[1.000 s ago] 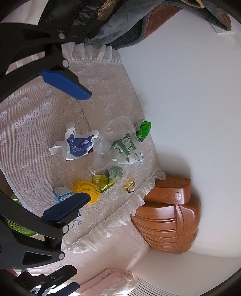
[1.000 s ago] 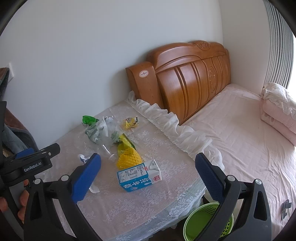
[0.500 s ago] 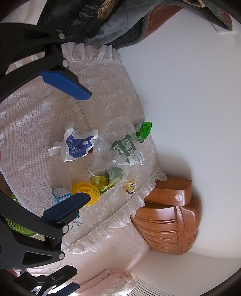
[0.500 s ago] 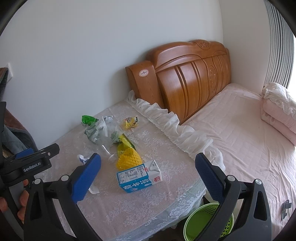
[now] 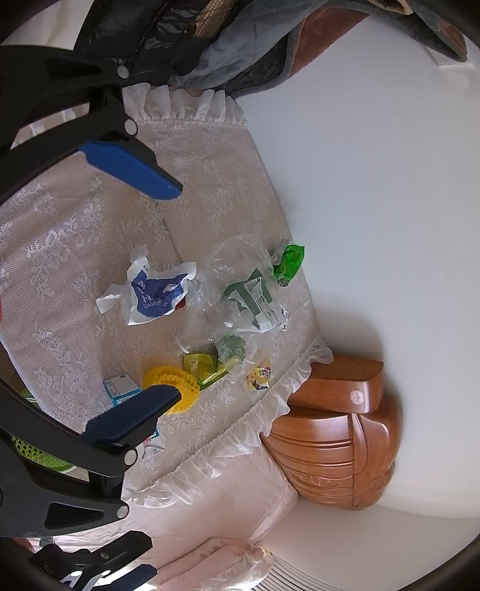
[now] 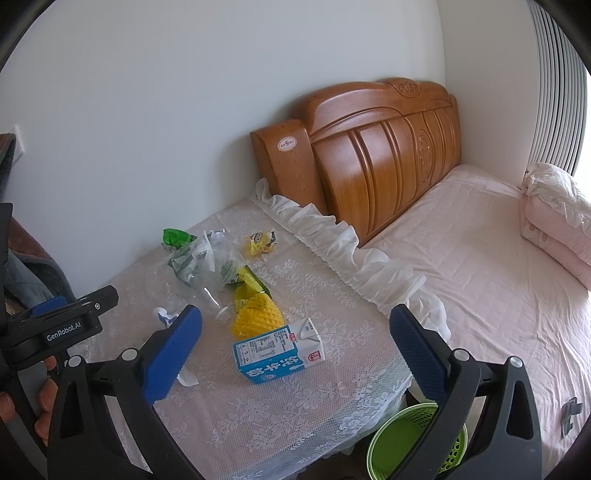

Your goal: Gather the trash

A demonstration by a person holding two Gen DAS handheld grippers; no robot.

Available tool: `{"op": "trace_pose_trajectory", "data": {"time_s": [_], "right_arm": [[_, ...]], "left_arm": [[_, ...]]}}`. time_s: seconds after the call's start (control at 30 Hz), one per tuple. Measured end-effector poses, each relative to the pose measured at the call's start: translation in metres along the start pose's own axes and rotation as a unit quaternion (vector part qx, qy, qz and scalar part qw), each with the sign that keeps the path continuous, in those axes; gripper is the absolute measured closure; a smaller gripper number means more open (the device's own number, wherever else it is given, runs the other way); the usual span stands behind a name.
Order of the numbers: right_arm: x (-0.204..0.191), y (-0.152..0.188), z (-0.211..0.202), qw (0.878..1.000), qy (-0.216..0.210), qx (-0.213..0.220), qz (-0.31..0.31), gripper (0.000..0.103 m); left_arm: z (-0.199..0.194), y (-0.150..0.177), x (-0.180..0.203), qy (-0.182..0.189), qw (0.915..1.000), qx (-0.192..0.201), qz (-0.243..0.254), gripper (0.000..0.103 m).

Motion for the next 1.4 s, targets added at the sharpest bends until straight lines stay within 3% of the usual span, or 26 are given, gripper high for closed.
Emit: {"op": "trace_pose_trajectory", "data": {"time_s": [1.13, 1.4], "right_arm": [[-0.001, 0.001, 0.002, 1.0, 0.003, -0.003, 0.001, 0.002], [0.013, 0.012, 0.012, 1.0, 0.012, -0.02, 0.019, 0.002]], "left_arm": [[0.002, 0.002, -0.004, -0.001, 1.0, -0.003, -0.001, 0.007], [0.019, 0.013, -0.02, 0.015, 0.9997, -0.021, -0.004, 0.007]]}}
Point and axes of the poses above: each gripper's, at about its wrist camera, not at the fingertips, and z roughly the way its jaws point, x to its right, y to its underside, the point moved 6 cm from there along z, roughly the way its jaws point, and after that the axes turned 5 degrees about y, right-handed, at the moved point
